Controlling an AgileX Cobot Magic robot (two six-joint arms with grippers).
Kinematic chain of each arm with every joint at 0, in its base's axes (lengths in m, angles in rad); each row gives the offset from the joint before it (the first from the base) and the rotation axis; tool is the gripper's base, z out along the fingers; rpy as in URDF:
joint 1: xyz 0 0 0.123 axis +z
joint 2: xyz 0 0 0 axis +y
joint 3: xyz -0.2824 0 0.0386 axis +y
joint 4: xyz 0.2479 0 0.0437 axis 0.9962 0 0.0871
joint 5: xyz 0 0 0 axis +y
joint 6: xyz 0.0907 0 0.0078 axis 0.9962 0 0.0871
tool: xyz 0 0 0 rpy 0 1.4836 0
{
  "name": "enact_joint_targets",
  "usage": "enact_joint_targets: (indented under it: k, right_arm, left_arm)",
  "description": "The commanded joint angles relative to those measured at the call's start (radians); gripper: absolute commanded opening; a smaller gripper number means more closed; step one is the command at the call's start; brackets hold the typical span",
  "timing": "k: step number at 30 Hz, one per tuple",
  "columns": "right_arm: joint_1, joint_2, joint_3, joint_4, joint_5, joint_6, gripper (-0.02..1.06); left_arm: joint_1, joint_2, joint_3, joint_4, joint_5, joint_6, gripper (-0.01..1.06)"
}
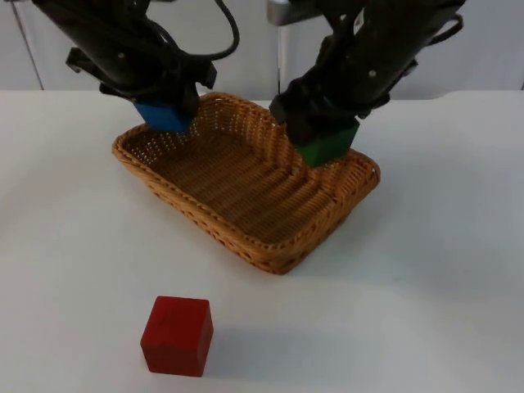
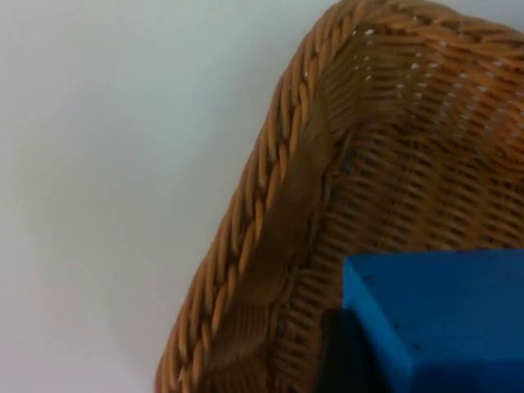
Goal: Pick up one cube with each hand and place exactly two cubes into the same basket, leaving the remaining cube outside.
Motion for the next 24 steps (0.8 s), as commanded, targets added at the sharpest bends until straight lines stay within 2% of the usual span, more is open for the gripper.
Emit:
enact_joint_targets:
  k: [1, 6, 18, 24]
  right_arm:
    - [0.006, 0.009, -0.014, 0.006, -0.035, -0.006, 0.00]
    - [0.006, 0.046, -0.014, 0.046, -0.100, -0.006, 0.00]
    - [0.006, 0.128, -0.014, 0.068, -0.188, -0.006, 0.00]
    - [0.006, 0.162, -0.014, 0.083, -0.199, -0.006, 0.00]
  left_arm:
    - [-0.005, 0.014, -0.011, -0.049, -0.009, 0.036, 0.00]
    - [-0.005, 0.046, -0.011, -0.126, -0.034, 0.104, 0.00]
    - [-0.005, 0.097, -0.011, -0.158, -0.052, 0.106, 0.00]
    - [-0.005, 0.099, -0.011, -0.160, -0.052, 0.106, 0.00]
